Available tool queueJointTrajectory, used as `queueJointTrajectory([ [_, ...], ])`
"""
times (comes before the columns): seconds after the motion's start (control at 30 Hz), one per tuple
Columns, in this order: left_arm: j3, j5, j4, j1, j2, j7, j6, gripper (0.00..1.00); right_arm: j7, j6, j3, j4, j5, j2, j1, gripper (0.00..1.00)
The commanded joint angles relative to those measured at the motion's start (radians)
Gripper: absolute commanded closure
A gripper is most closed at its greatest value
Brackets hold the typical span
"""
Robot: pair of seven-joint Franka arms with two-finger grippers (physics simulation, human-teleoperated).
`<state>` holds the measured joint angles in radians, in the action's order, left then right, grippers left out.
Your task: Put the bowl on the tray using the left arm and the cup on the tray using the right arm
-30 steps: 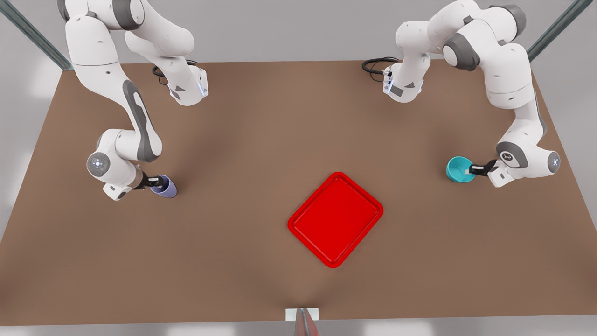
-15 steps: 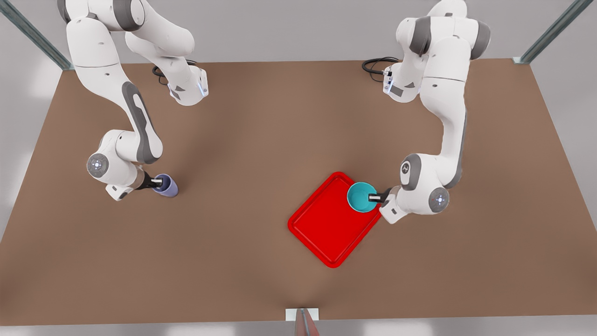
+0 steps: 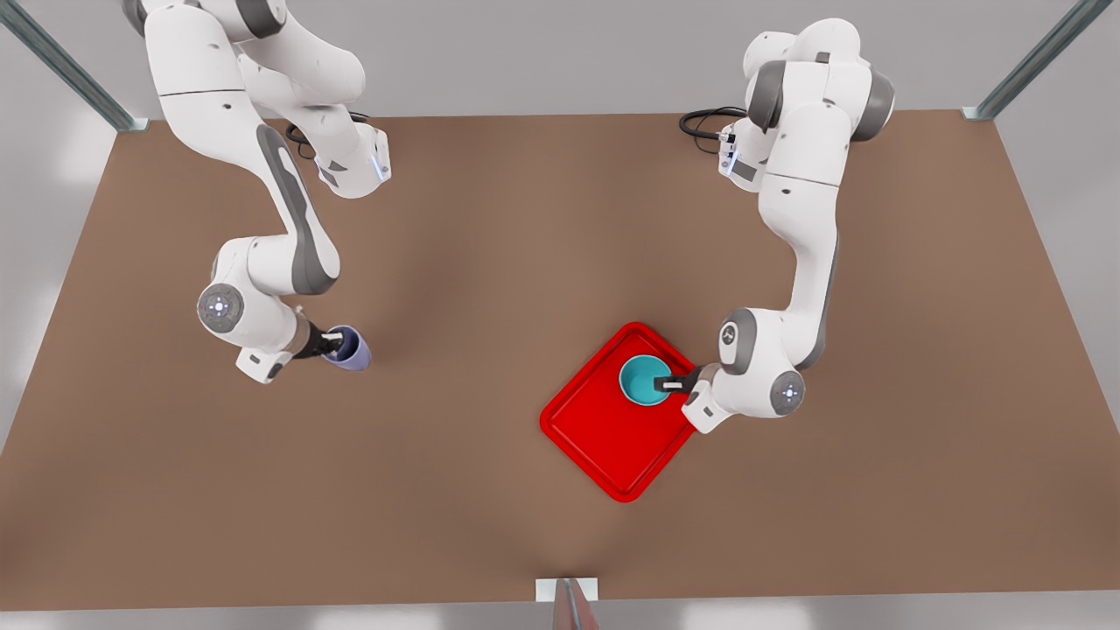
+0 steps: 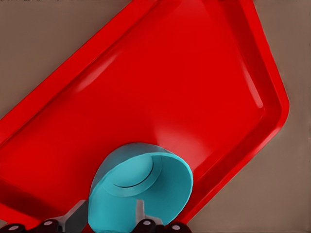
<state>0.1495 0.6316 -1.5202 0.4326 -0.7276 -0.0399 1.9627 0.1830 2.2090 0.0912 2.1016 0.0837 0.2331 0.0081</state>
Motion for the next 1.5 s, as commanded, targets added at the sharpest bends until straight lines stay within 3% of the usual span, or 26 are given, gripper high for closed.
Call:
queueJointTrajectory([
  [0.0, 0.004, -0.013, 0.005, -0.002, 0.002, -0.002, -0.013, 0.00, -0.005, 0.000, 0.005, -0.005, -0.009, 0.000, 0.001, 0.79],
  [0.1, 0.077, -0.150, 0.049, -0.002, 0.085, -0.002, -0.120, 0.00, -0.007, 0.000, 0.013, -0.028, -0.007, 0.006, 0.023, 0.79],
  [0.17, 0.185, -0.239, 0.204, 0.000, 0.108, 0.006, -0.265, 0.00, -0.010, 0.005, 0.016, -0.066, -0.005, 0.034, 0.068, 0.79],
  [0.33, 0.199, -0.454, 0.209, 0.000, 0.280, 0.008, -0.327, 0.00, -0.068, -0.002, 0.051, -0.176, -0.005, 0.078, 0.158, 0.79],
  [0.5, 0.209, -0.507, 0.209, 0.002, 0.349, 0.009, -0.355, 0.00, -0.181, -0.106, 0.064, -0.426, 0.064, 0.229, 0.283, 0.79],
  [0.7, 0.208, -0.546, 0.207, 0.002, 0.359, 0.012, -0.378, 0.00, -0.258, -0.270, 0.045, -0.908, 0.068, 0.506, 0.394, 0.79],
  [0.77, 0.206, -0.546, 0.206, 0.002, 0.358, 0.015, -0.390, 0.00, -0.278, -0.282, -0.045, -1.072, 0.071, 0.623, 0.504, 0.79],
  [1.07, 0.206, -0.544, 0.201, 0.002, 0.359, 0.011, -0.393, 0.00, -0.439, -0.063, -0.037, -1.209, 0.111, 0.819, 0.598, 0.79],
  [1.47, 0.206, -0.544, 0.198, 0.002, 0.359, 0.000, -0.400, 0.00, -0.441, 0.009, -0.068, -1.158, 0.103, 0.836, 0.624, 0.79],
])
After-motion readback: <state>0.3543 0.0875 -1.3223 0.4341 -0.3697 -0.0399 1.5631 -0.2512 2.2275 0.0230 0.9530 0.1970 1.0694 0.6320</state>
